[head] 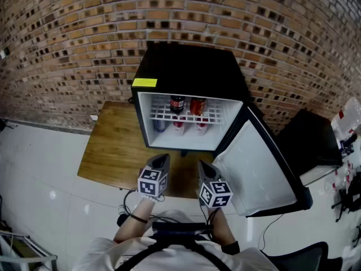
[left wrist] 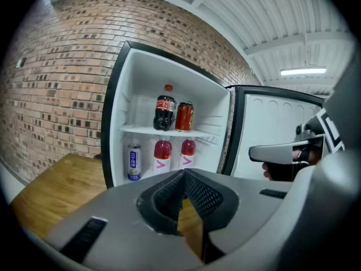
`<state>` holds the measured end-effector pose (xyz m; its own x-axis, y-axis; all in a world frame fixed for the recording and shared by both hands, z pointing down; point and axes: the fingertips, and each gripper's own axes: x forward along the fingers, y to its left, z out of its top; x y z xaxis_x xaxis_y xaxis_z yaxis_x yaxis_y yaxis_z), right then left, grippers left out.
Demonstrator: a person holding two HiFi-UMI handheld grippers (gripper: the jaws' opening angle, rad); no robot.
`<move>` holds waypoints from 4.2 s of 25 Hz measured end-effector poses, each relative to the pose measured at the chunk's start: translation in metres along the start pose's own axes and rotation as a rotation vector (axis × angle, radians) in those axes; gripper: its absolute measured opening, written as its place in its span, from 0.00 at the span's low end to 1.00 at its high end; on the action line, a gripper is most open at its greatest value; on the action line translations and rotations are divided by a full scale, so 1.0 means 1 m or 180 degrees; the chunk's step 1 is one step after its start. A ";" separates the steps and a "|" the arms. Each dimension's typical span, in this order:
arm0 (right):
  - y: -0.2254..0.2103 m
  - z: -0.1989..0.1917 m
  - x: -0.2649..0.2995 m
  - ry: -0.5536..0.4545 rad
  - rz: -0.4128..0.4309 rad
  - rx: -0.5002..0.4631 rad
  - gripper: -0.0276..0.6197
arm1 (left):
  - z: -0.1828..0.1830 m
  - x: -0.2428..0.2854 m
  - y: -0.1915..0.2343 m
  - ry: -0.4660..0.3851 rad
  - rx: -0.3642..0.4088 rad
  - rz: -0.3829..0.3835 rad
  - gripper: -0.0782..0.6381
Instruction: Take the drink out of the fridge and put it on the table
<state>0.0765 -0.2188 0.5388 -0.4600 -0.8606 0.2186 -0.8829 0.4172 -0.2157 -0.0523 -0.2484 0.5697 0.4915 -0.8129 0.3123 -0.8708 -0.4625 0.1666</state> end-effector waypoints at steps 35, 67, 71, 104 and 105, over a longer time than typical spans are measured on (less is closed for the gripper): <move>-0.031 0.018 -0.020 -0.0182 -0.0271 0.0033 0.06 | 0.190 0.154 0.050 -0.0216 0.0592 0.0228 0.66; -0.012 0.012 -0.016 -0.0135 -0.0132 0.0042 0.06 | 0.152 0.058 0.004 -0.0376 0.0550 -0.0146 0.52; -0.012 0.011 -0.010 -0.0134 -0.0109 0.0033 0.06 | 0.116 0.047 -0.007 -0.0422 0.0527 -0.0272 0.52; -0.012 0.006 -0.019 -0.0088 -0.0127 0.0014 0.06 | -0.115 0.087 0.009 0.0160 0.0344 -0.0236 0.52; -0.012 0.006 -0.019 -0.0085 -0.0125 0.0013 0.06 | -0.117 0.088 0.010 0.0163 0.0341 -0.0232 0.52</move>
<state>0.0962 -0.2090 0.5316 -0.4222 -0.8838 0.2016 -0.8998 0.3816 -0.2114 -0.0187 -0.2831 0.7083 0.5499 -0.7579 0.3510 -0.8255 -0.5570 0.0906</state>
